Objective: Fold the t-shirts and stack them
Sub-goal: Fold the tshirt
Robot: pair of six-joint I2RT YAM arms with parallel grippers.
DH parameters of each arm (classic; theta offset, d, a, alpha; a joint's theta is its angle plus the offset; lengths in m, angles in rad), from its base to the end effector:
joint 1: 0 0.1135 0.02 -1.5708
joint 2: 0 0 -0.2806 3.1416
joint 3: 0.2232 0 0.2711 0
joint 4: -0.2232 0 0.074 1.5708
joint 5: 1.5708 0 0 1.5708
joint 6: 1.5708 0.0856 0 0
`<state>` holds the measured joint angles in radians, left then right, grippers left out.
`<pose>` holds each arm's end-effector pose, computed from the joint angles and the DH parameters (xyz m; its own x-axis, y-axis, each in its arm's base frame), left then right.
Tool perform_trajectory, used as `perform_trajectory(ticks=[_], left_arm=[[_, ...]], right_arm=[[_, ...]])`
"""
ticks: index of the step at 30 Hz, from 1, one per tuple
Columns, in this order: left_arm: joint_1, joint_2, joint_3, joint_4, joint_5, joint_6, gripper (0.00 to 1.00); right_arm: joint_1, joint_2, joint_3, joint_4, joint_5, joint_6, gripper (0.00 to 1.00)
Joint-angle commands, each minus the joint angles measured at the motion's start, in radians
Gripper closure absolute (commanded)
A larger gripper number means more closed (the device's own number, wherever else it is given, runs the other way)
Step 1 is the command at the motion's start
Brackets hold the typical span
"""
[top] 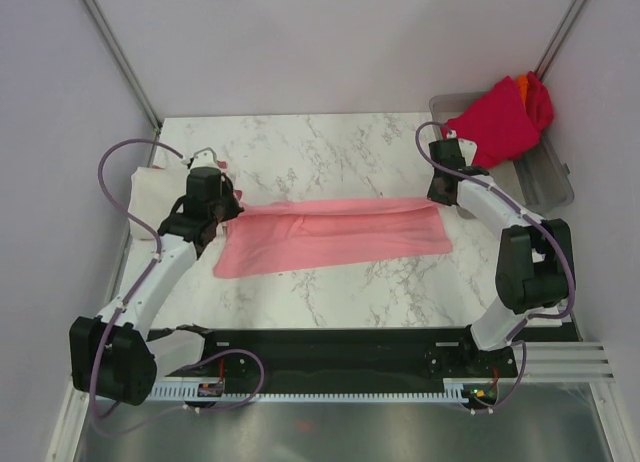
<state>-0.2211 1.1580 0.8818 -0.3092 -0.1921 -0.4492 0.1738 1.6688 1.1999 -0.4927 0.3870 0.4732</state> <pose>0.3059 -0.0520 0.2689 -0.5117 -0.3219 -0.7966 -0.1800 0.9468 -0.2669 0.3977 0.0370 0.2011 -0.6950 0.3065 -0.6504 0.4149 0.9097 -0.0147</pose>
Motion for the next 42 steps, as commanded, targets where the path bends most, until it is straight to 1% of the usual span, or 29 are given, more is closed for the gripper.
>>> perform_trajectory(ticks=[1,5,7,10,11,12,13,14,15,16,17,18,21,22,23,24,25,27,28,29,32,34,36,38,40,42], left_arm=[[-0.007,-0.035,-0.062,-0.014,-0.032,-0.028,0.98],[-0.009,-0.084,-0.168,-0.013,-0.012,-0.062,0.98],[-0.011,-0.107,-0.202,-0.014,0.012,-0.081,0.98],[-0.014,-0.181,-0.276,-0.013,0.046,-0.111,0.96],[-0.014,-0.199,-0.314,-0.010,0.072,-0.129,0.93],[-0.017,-0.240,-0.329,-0.010,0.092,-0.134,0.86],[-0.018,-0.259,-0.345,-0.011,0.114,-0.140,0.82],[-0.021,-0.282,-0.369,-0.013,0.146,-0.146,0.77],[-0.026,-0.331,-0.380,-0.019,0.158,-0.149,0.61],[-0.027,-0.352,-0.391,-0.024,0.170,-0.154,0.54],[-0.027,-0.378,-0.406,-0.027,0.183,-0.163,0.46],[-0.027,-0.408,-0.411,-0.036,0.181,-0.169,0.22],[-0.026,-0.406,-0.403,-0.037,0.177,-0.180,0.14],[-0.026,-0.359,-0.374,-0.037,0.186,-0.180,0.13],[-0.026,-0.330,-0.356,-0.039,0.187,-0.177,0.13],[-0.023,-0.289,-0.334,-0.041,0.187,-0.177,0.12],[-0.020,-0.220,-0.289,-0.047,0.187,-0.174,0.12],[-0.006,-0.153,-0.247,-0.048,0.210,-0.174,0.12],[-0.001,-0.127,-0.210,-0.044,0.217,-0.175,0.12],[0.002,-0.074,-0.195,-0.038,0.217,-0.172,0.12],[0.011,0.032,-0.130,-0.034,0.203,-0.161,0.12],[0.025,0.078,-0.094,-0.034,0.194,-0.161,0.13],[0.049,0.135,-0.072,-0.031,0.195,-0.167,0.13],[0.072,0.175,-0.038,-0.034,0.194,-0.192,0.15],[0.103,0.232,-0.006,-0.039,0.239,-0.194,0.16],[0.109,0.262,0.009,-0.038,0.247,-0.194,0.16]], right_arm=[[-0.003,-0.037,-0.032,0.006,0.044,0.031,1.00],[-0.003,-0.075,-0.107,0.045,0.049,0.047,1.00],[-0.003,-0.090,-0.129,0.063,0.049,0.054,0.98],[-0.003,-0.133,-0.181,0.095,0.052,0.076,0.90],[-0.003,-0.158,-0.204,0.106,0.052,0.088,0.75],[-0.002,-0.173,-0.213,0.109,0.047,0.093,0.71],[-0.002,-0.190,-0.226,0.115,0.046,0.096,0.70],[-0.002,-0.233,-0.252,0.131,0.041,0.099,0.66],[0.000,-0.257,-0.266,0.140,0.039,0.105,0.63],[0.001,-0.285,-0.282,0.152,0.017,0.105,0.61],[0.010,-0.337,-0.310,0.164,0.003,0.104,0.55],[0.018,-0.362,-0.324,0.190,-0.016,0.108,0.51],[0.064,-0.425,-0.355,0.241,-0.132,0.108,0.49],[0.096,-0.426,-0.353,0.252,-0.204,0.108,0.49],[0.117,-0.422,-0.349,0.266,-0.236,0.113,0.50],[0.142,-0.414,-0.341,0.272,-0.261,0.113,0.50],[0.204,-0.393,-0.318,0.273,-0.279,0.117,0.51],[0.269,-0.370,-0.289,0.278,-0.307,0.117,0.51],[0.298,-0.332,-0.254,0.286,-0.328,0.114,0.51],[0.343,-0.308,-0.237,0.305,-0.403,0.111,0.50],[0.394,-0.186,-0.125,0.303,-0.529,0.098,0.50],[0.411,-0.099,-0.038,0.292,-0.575,0.093,0.49],[0.423,-0.046,0.010,0.281,-0.652,0.105,0.49],[0.429,0.028,0.067,0.286,-0.683,0.123,0.49],[0.438,0.084,0.119,0.286,-0.709,0.130,0.48],[0.440,0.111,0.147,0.283,-0.727,0.124,0.47]])
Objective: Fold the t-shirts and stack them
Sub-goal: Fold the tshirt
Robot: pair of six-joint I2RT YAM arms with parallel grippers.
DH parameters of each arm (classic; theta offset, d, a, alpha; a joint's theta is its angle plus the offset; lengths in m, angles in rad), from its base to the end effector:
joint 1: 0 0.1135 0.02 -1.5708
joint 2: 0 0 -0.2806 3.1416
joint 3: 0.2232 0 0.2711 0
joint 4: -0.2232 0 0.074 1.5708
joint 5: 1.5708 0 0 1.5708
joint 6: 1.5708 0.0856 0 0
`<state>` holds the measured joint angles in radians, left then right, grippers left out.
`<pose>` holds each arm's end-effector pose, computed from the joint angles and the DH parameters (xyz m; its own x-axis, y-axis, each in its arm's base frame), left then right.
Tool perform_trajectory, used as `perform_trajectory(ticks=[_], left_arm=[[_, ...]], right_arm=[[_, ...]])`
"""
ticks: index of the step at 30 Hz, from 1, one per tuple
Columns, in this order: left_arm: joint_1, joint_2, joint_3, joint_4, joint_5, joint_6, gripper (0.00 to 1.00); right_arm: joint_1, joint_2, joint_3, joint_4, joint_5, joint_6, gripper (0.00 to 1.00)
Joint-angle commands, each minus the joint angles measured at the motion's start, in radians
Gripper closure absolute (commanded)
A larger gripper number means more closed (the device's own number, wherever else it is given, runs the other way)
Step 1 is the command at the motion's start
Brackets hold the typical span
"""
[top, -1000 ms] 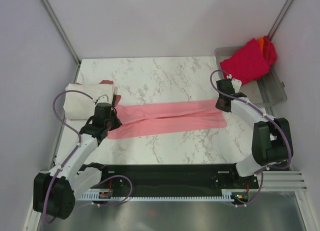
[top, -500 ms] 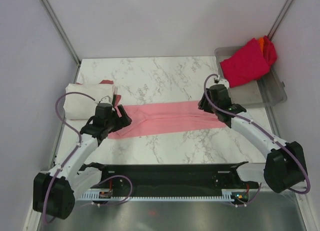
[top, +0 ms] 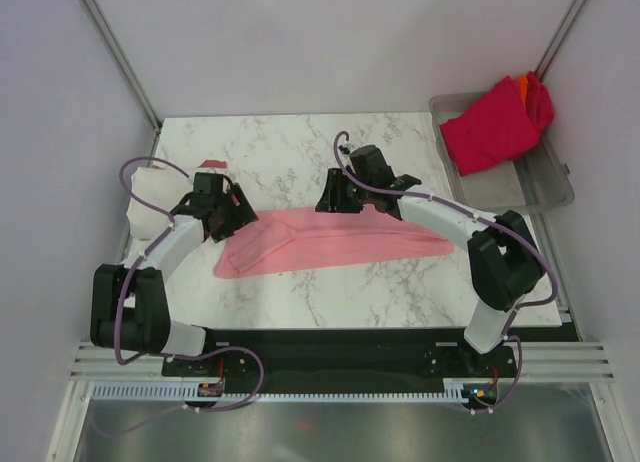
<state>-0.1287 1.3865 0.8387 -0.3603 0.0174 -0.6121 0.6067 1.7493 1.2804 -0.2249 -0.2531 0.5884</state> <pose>0.3208 -0.0430 0.1771 -0.7197 -0.4861 -0.4957 -0.3355 0.8686 -0.3647 0.3603 0.2761 0.2234 -0.8311 0.0773 -0.5507 -0.2991 0.7727 0.5599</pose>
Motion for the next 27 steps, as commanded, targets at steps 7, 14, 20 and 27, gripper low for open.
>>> perform_trajectory(ticks=[7,14,20,27], left_arm=[[0.026,0.137,0.048,0.015,0.027,-0.075,0.18],[0.028,0.118,-0.013,0.069,-0.014,-0.106,0.19],[0.035,0.146,-0.015,0.058,-0.073,-0.098,0.21],[0.052,0.198,0.002,0.001,-0.123,-0.121,0.24]], right_arm=[[0.005,0.078,0.191,-0.108,-0.048,-0.046,0.10],[0.045,0.188,0.240,-0.056,-0.089,0.001,0.29],[0.088,0.315,0.335,-0.008,-0.133,0.040,0.38],[0.125,0.420,0.396,0.016,-0.114,0.068,0.39]])
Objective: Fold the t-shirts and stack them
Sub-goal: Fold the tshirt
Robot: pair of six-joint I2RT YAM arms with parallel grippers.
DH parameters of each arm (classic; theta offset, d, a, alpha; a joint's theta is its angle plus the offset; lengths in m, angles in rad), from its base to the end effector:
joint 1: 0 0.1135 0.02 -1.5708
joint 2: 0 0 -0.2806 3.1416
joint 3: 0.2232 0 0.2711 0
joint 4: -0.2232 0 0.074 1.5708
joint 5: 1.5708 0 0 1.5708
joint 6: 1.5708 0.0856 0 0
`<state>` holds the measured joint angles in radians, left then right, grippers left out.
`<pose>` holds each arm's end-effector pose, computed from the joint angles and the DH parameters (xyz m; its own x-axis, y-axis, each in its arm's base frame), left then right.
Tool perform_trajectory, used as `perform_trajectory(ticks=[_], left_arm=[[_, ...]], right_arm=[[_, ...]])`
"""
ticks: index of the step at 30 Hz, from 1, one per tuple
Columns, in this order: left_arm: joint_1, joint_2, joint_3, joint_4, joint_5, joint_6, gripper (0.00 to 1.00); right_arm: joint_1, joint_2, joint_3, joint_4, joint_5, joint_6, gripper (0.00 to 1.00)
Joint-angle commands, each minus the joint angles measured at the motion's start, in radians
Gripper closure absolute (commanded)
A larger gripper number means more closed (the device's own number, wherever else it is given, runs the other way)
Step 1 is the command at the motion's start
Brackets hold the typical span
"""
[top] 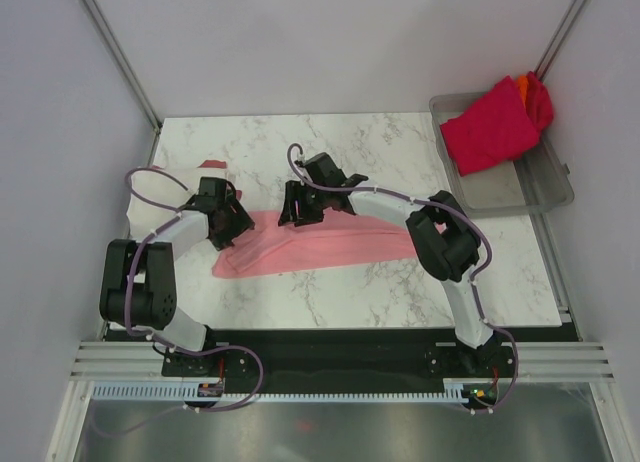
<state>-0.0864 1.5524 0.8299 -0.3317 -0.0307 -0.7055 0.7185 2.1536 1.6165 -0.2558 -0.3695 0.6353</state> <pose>0.3306 -0.0260 0.1255 -0.7056 -0.5894 -0.3933 -0.5075 0.8077 -0.3000 0.3863 0.3789 0.1545 -0.9091 -0.0599 -0.4122 -0.3294 0.7090 0.6235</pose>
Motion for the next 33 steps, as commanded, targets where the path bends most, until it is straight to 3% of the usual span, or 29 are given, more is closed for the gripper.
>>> perform_trajectory(ticks=[1,12,15,22,24,27,33], left_arm=[[0.010,0.035,0.018,-0.045,-0.092,-0.029,0.24],[0.010,0.044,0.035,-0.056,-0.101,-0.023,0.24],[0.010,0.046,0.037,-0.059,-0.100,-0.020,0.24],[0.010,0.038,0.038,-0.064,-0.123,-0.012,0.25],[0.010,0.038,0.040,-0.066,-0.126,-0.011,0.25],[0.010,0.035,0.040,-0.067,-0.133,-0.009,0.25],[0.010,0.026,0.040,-0.072,-0.144,-0.005,0.25]], right_arm=[[0.024,0.023,0.062,0.047,0.015,0.017,0.39],[0.044,0.072,0.016,0.112,-0.048,0.029,0.43],[0.044,0.049,-0.029,0.128,-0.060,0.021,0.53],[0.044,-0.064,-0.222,0.181,-0.075,-0.006,0.90],[0.044,-0.098,-0.272,0.205,-0.085,-0.002,0.96],[0.044,-0.170,-0.371,0.245,-0.097,0.001,0.95],[0.044,-0.274,-0.506,0.272,-0.118,-0.014,0.69]])
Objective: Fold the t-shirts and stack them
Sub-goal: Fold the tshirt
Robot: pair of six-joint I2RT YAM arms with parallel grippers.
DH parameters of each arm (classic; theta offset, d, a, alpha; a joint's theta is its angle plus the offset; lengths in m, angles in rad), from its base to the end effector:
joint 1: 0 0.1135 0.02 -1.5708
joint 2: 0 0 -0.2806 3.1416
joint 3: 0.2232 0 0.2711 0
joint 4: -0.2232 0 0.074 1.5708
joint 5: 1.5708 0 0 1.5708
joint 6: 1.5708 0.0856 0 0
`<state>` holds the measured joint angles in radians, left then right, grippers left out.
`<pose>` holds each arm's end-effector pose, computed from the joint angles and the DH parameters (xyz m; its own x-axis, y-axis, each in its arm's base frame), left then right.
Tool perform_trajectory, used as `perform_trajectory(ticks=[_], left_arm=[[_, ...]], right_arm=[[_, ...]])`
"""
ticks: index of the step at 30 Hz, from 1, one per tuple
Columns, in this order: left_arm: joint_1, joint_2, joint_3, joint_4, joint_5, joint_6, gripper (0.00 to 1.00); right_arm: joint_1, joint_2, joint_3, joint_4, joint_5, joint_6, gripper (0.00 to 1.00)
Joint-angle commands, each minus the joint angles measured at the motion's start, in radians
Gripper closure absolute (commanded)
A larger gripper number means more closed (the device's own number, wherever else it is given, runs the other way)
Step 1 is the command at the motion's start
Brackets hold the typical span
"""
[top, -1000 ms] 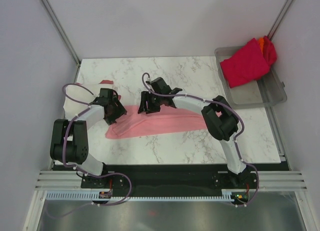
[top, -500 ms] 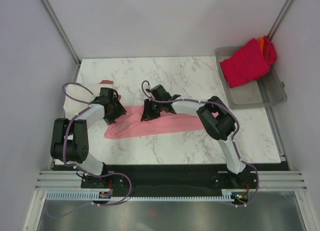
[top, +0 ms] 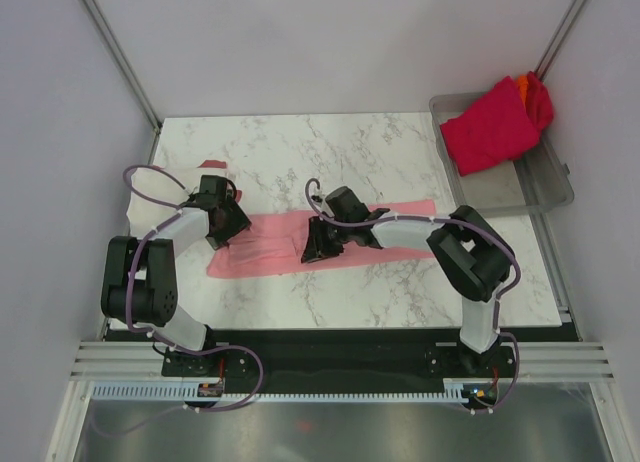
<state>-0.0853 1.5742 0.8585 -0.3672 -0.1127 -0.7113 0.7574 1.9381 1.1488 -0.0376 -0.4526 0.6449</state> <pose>0.3340 -0.0189 0.1254 -0.6877 -0.5922 -0.4199 -0.5502 0.8025 -0.2308 0.3026 0.3376 0.1189 -0.9280 -0.1335 -0.3477 -0.3443 0.6635 0.6642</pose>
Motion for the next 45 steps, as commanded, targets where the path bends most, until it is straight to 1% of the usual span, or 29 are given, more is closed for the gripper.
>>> perform_trajectory(ticks=[1,3,4,7,14,16,19,20,21,23,24,26,28,30,32,37,45], left_arm=[[0.009,0.003,0.011,-0.035,-0.061,0.003,0.25],[0.007,-0.003,0.011,-0.036,-0.058,0.006,0.25],[0.007,-0.003,0.011,-0.036,-0.056,0.006,0.26],[0.001,-0.022,0.011,-0.039,-0.058,0.003,0.25],[-0.007,-0.098,0.007,-0.053,-0.042,-0.010,0.24],[-0.017,-0.121,0.002,-0.056,-0.057,-0.017,0.24],[-0.039,-0.151,0.008,-0.058,-0.070,-0.023,0.24],[-0.045,-0.151,0.013,-0.061,-0.071,-0.025,0.24],[-0.051,-0.143,0.028,-0.062,-0.071,-0.028,0.24],[-0.054,-0.125,0.051,-0.079,-0.062,-0.028,0.24],[-0.054,-0.099,0.078,-0.087,-0.061,-0.027,0.24],[-0.056,-0.073,0.111,-0.114,-0.064,-0.020,0.24],[-0.054,-0.033,0.146,-0.125,-0.068,-0.013,0.23],[-0.054,-0.005,0.174,-0.139,-0.074,-0.007,0.23],[-0.054,0.036,0.186,-0.142,-0.074,-0.008,0.23],[-0.054,0.125,0.249,-0.162,-0.013,0.012,0.23],[-0.059,0.159,0.266,-0.197,-0.028,0.021,0.24]], right_arm=[[0.006,-0.080,-0.064,0.054,-0.041,-0.028,0.67],[0.005,-0.120,-0.090,0.051,-0.049,-0.045,0.63],[-0.001,-0.139,-0.119,0.050,-0.043,-0.050,0.59],[-0.021,-0.200,-0.153,0.051,-0.032,-0.054,0.51],[-0.064,-0.272,-0.135,0.070,-0.031,-0.057,0.47],[-0.069,-0.284,-0.136,0.123,-0.038,-0.047,0.41],[-0.069,-0.260,-0.164,0.255,-0.086,0.034,0.28],[-0.066,-0.242,-0.159,0.324,-0.096,0.074,0.27],[-0.063,-0.188,-0.146,0.340,-0.110,0.090,0.27],[-0.050,-0.122,-0.066,0.334,-0.130,0.101,0.28],[-0.046,-0.064,-0.019,0.332,-0.121,0.126,0.28],[-0.024,-0.021,0.014,0.370,-0.095,0.136,0.27],[-0.007,0.033,0.072,0.364,-0.036,0.134,0.24],[-0.003,0.082,0.126,0.366,-0.021,0.145,0.24],[-0.001,0.111,0.147,0.396,-0.023,0.157,0.24],[0.000,0.191,0.192,0.479,-0.044,0.190,0.26],[0.005,0.269,0.213,0.591,-0.031,0.202,0.27]])
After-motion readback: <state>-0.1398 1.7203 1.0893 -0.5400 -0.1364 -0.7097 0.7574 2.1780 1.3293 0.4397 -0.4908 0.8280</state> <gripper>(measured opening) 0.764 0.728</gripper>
